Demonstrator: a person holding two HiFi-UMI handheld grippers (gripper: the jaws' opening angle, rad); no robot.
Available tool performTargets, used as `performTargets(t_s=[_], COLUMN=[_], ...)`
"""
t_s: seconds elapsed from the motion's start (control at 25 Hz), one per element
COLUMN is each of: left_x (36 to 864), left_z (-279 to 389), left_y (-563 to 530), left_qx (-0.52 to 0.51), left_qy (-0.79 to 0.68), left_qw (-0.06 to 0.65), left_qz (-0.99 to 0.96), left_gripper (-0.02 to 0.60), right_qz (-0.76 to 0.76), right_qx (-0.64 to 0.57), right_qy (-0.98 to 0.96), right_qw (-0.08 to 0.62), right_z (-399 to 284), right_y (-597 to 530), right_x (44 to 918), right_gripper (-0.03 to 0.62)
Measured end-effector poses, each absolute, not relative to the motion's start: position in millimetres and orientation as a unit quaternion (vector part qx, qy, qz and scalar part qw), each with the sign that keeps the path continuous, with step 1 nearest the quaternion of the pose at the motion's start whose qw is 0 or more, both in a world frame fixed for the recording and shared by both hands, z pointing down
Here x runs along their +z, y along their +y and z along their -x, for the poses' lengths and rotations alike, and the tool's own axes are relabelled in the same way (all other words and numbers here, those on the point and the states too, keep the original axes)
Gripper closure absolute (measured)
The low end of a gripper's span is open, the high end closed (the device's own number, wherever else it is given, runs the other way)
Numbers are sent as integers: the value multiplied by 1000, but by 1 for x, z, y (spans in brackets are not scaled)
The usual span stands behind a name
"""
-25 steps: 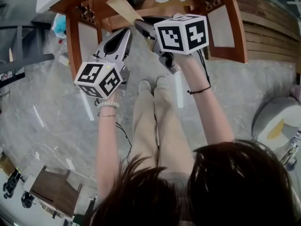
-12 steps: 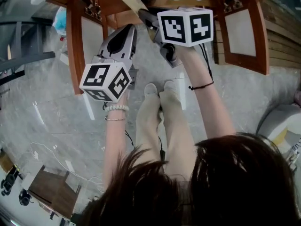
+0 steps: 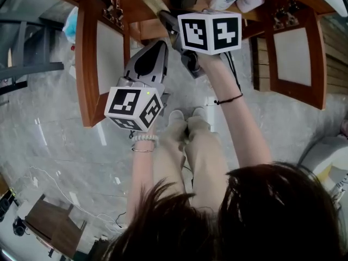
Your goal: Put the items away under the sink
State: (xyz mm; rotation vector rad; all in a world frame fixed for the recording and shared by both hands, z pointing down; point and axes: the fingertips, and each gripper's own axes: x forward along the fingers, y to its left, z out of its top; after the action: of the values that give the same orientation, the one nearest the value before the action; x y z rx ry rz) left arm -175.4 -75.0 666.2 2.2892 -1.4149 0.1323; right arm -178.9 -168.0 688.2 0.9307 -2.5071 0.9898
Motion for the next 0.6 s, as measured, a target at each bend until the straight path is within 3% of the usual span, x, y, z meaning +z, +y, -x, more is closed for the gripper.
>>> performTargets(t_s=[0.6], left_x=[686], left_z=[197], left_y=[-105], left_qx=[29], left_qy=[-539], left_qw=[186], left_qz=[-821], left_gripper=[578], right_qz=[-340], right_qx=[284], right_qy=[-884], right_qw=[145], right_z=[208], right_y=[-209], right_x=[713], right_gripper=[546])
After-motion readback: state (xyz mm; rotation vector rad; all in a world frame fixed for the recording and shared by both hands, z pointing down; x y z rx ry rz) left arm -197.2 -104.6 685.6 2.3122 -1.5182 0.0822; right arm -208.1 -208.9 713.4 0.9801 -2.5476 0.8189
